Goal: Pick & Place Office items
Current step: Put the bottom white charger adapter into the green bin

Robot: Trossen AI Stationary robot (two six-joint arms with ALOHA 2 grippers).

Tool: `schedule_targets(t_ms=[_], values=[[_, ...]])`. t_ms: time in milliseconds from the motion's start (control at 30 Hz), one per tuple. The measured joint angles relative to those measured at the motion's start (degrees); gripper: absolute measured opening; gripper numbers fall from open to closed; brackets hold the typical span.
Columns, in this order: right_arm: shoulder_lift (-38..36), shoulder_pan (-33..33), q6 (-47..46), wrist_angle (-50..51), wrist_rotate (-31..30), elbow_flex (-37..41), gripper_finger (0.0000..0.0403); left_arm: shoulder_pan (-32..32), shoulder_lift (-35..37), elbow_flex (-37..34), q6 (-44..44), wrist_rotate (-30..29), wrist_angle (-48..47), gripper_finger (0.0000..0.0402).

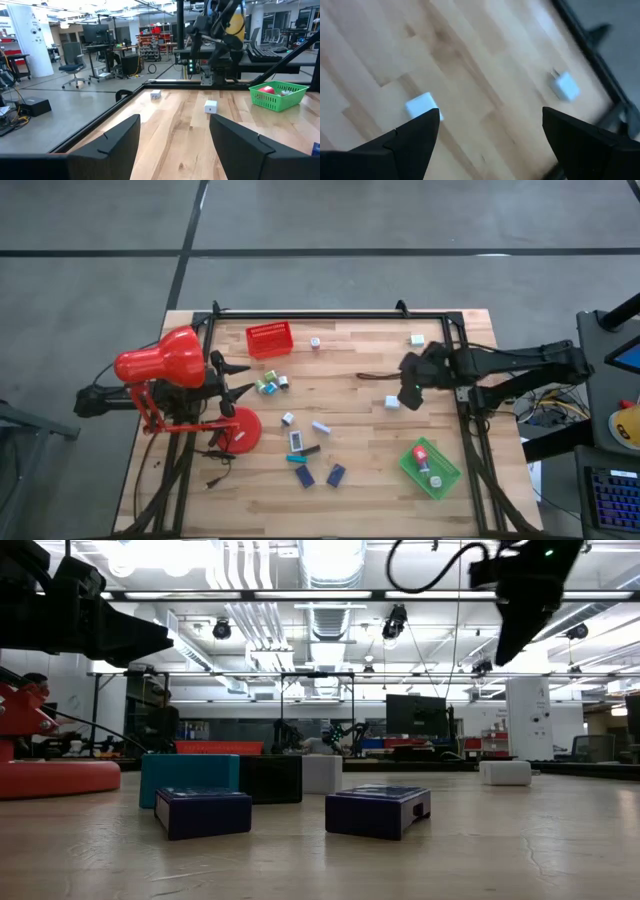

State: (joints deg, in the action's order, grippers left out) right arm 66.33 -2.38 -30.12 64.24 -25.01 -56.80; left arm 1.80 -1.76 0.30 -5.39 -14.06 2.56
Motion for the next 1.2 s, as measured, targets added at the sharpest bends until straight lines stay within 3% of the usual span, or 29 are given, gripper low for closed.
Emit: schedule_targets(t_ms=[167,533,1200], values=[[4.58,5.04,12.72,-3.18,11.11,0.00,0.0345,0.00,0.00,0.00,0.00,0.01,-0.01,0.0245],[15.85,10.57,23.62,-3.99,21.10,0.02,0.0347,0.00,0.00,0.00,0.00,0.00,-0.01,0.0245],[25.53,10.75,27.37,-9.82,24.19,0.43,0.0347,0.00,0.00,0.00,0.00,0.01,-0.01,0.0245]])
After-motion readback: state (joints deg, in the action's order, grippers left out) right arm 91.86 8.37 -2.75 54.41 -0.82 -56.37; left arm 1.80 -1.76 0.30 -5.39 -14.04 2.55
